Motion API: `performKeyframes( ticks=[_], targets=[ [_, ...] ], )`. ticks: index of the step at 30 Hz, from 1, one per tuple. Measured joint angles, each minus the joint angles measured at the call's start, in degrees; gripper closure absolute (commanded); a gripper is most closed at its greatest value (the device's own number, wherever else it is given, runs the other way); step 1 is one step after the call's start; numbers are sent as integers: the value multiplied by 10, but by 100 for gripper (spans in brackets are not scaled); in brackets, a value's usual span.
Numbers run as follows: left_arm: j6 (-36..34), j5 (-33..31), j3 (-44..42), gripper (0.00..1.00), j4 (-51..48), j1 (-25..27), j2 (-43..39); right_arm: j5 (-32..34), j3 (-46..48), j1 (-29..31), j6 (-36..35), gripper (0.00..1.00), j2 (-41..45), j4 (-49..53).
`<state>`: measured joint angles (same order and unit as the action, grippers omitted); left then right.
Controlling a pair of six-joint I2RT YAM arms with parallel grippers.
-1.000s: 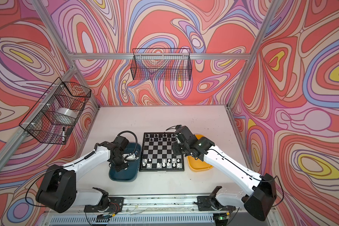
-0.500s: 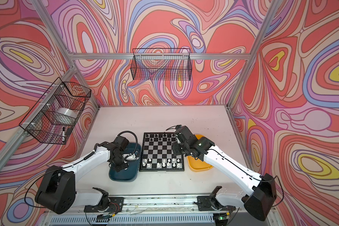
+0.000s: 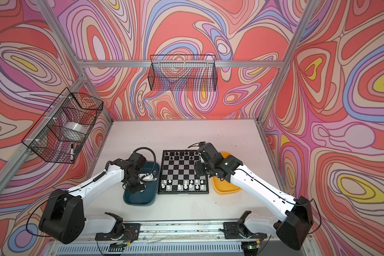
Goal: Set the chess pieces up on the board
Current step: 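Lift the white pawn out of the teal tray toward the board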
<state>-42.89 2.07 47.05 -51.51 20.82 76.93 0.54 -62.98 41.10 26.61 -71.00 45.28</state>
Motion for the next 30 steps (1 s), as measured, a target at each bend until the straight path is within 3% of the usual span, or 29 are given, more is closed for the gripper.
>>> performKeyframes(
  ticks=[30],
  targets=[
    [7,-11,122,90,-89,75,-2,1,11,0,0,85,0,-10]
  ],
)
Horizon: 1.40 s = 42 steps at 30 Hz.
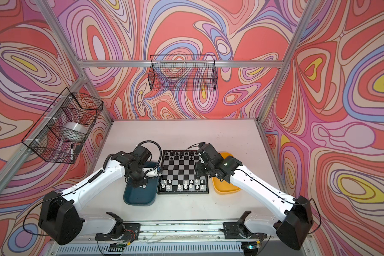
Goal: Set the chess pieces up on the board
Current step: 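Lift the white pawn out of the teal tray toward the board, then carry the pawn over the board's near rank beside the white pieces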
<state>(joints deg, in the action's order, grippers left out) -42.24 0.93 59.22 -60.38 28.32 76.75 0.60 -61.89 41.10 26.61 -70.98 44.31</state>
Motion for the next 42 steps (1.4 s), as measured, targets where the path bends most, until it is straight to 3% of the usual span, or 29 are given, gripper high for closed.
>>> performKeyframes(
  ticks=[23,42],
  targets=[
    [50,1,94,90,24,162,118,26,9,0,3,85,37,22],
    [66,12,111,91,72,206,186,41,12,0,16,85,63,48]
  ],
)
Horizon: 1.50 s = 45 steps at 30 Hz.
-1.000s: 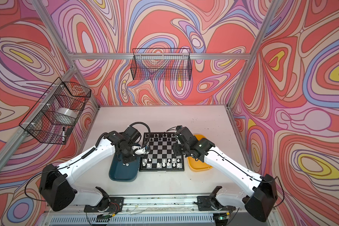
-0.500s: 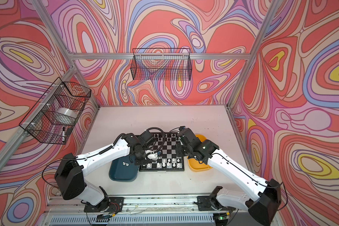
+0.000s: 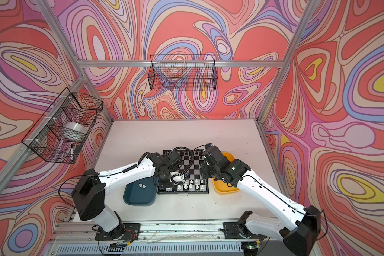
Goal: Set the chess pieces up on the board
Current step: 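Carry the pawn over the board's near rank beside the white pieces, then lower the pawn onto a near-rank square and open the left gripper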
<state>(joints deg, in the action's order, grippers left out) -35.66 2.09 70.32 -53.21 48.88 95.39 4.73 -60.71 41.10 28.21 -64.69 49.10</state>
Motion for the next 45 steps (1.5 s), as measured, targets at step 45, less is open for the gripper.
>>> performKeyframes(
  ticks=[45],
  targets=[
    [4,9,-4,82,46,19,53,2,20,0,14,85,17,7]
  ],
)
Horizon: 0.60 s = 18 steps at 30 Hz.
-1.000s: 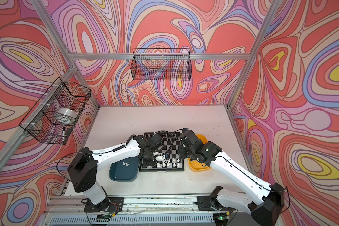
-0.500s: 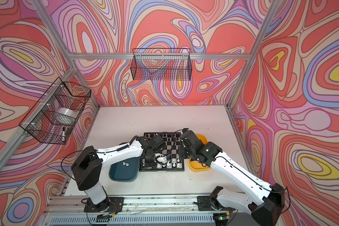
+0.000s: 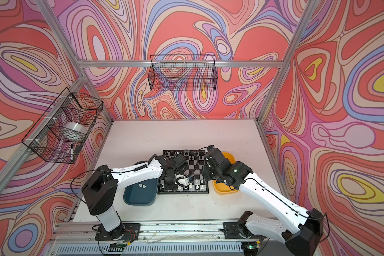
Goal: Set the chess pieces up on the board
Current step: 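Lower the pawn onto a near-rank square and open the left gripper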
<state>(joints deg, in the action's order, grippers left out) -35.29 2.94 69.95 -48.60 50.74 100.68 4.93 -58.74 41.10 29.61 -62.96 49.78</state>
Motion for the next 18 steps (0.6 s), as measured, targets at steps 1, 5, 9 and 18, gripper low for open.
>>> performKeyframes(
  ticks=[1,5,9,18],
  targets=[
    [0,0,0,81,0,0,0,0,0,0,0,85,0,0],
    [0,0,0,78,0,0,2,0,3,0,0,85,0,0],
    [0,-1,0,73,0,0,3,0,3,0,0,85,0,0],
    [0,-2,0,64,0,0,3,0,3,0,-1,85,0,-1]
  ],
)
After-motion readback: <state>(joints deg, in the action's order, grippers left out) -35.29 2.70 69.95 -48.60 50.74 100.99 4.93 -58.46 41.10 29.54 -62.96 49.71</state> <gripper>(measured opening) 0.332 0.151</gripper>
